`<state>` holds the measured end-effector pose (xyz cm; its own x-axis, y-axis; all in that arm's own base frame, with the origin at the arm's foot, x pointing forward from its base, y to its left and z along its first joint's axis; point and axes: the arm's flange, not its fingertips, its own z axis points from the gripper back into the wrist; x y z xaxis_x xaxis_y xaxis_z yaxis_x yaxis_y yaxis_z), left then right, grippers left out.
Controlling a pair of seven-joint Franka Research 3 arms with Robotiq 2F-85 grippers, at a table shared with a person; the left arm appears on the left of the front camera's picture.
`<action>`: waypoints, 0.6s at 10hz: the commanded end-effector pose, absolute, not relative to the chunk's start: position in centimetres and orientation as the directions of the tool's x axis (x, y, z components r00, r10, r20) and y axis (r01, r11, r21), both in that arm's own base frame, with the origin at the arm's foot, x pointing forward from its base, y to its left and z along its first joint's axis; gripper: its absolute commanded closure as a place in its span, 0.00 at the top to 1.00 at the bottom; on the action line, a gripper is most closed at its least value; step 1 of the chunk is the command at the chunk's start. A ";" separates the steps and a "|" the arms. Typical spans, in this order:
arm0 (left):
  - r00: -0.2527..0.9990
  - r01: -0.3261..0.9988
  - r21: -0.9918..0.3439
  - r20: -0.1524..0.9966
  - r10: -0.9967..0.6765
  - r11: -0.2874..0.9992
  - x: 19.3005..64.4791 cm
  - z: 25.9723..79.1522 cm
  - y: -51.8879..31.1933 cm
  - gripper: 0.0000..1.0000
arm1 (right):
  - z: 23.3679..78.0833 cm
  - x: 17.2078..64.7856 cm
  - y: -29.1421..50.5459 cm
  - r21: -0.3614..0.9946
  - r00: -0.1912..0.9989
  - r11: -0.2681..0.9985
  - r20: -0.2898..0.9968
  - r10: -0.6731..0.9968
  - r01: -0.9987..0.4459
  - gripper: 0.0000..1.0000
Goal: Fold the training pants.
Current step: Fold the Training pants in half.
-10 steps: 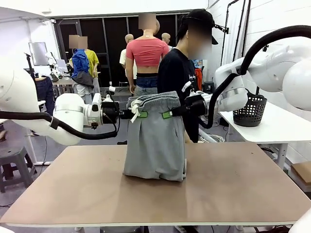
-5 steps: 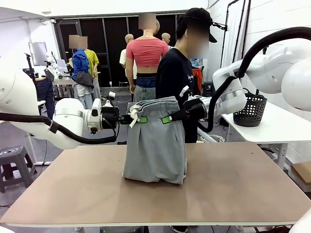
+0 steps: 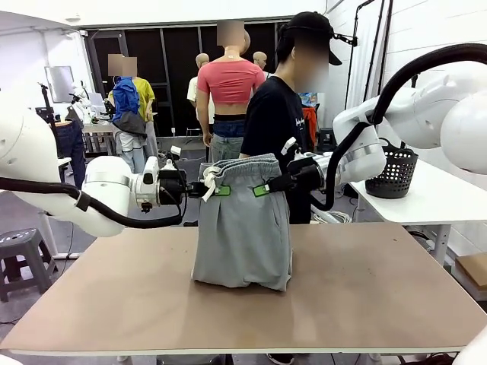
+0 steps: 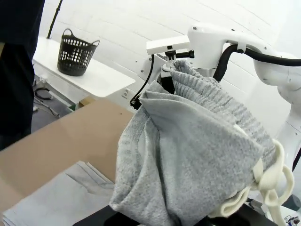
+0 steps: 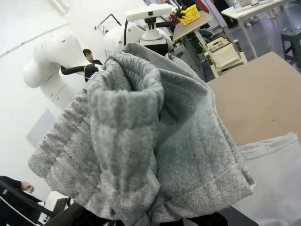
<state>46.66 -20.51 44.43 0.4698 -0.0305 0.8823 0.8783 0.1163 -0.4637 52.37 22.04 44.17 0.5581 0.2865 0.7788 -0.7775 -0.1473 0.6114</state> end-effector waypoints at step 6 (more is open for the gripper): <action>0.785 0.619 -0.785 0.619 0.006 0.013 41.7 38.3 -21.8 0.00 | 37.2 46.6 22.2 0.750 0.727 -0.186 0.661 0.184 -0.635 0.00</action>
<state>41.96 -21.59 39.02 0.7445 -0.0243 0.6672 0.6674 0.0519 -0.7429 47.60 21.69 37.22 0.7160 0.2265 0.6603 -0.6384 -0.1702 0.7507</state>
